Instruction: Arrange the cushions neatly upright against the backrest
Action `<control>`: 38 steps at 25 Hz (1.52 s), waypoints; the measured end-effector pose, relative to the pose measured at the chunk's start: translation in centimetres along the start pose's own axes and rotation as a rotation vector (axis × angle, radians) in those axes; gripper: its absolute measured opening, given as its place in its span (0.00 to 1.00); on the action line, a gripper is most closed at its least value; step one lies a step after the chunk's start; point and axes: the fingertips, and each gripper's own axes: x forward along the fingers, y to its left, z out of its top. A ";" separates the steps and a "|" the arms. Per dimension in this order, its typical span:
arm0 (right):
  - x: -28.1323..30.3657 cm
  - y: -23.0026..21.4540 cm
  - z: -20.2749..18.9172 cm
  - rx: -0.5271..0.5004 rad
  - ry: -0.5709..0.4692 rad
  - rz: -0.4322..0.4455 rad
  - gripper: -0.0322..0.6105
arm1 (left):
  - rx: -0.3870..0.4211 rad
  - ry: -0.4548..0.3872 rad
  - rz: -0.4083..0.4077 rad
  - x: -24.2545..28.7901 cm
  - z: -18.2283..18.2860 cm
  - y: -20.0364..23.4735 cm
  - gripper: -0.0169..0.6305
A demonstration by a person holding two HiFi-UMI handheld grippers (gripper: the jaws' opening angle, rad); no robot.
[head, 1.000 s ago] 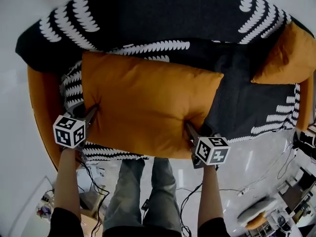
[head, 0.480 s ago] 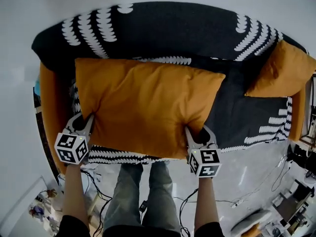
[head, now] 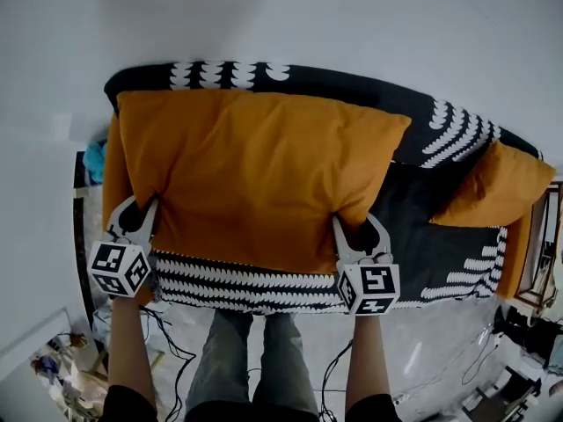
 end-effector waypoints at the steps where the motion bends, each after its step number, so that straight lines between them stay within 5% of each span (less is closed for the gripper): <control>1: 0.7 0.0 1.2 -0.010 -0.016 0.003 0.36 | -0.004 -0.022 0.007 0.1 0.9 0.6 0.14; 7: 5.4 -0.7 3.9 -0.028 -0.004 -0.005 0.37 | -0.007 -0.024 0.018 3.3 2.6 3.4 0.15; 16: 8.8 -2.0 0.0 0.009 0.099 -0.028 0.39 | -0.011 0.093 0.015 6.9 -1.9 4.2 0.17; 23: 10.2 -3.5 -3.6 0.016 0.222 -0.061 0.43 | -0.005 0.184 0.024 8.7 -5.0 4.3 0.29; 31: 8.2 -3.6 -3.4 0.048 0.172 -0.127 0.50 | -0.058 0.139 0.028 7.0 -4.8 5.3 0.37; 38: 5.3 -2.5 -2.4 0.079 0.127 -0.144 0.38 | -0.063 0.100 0.038 4.3 -3.7 4.4 0.35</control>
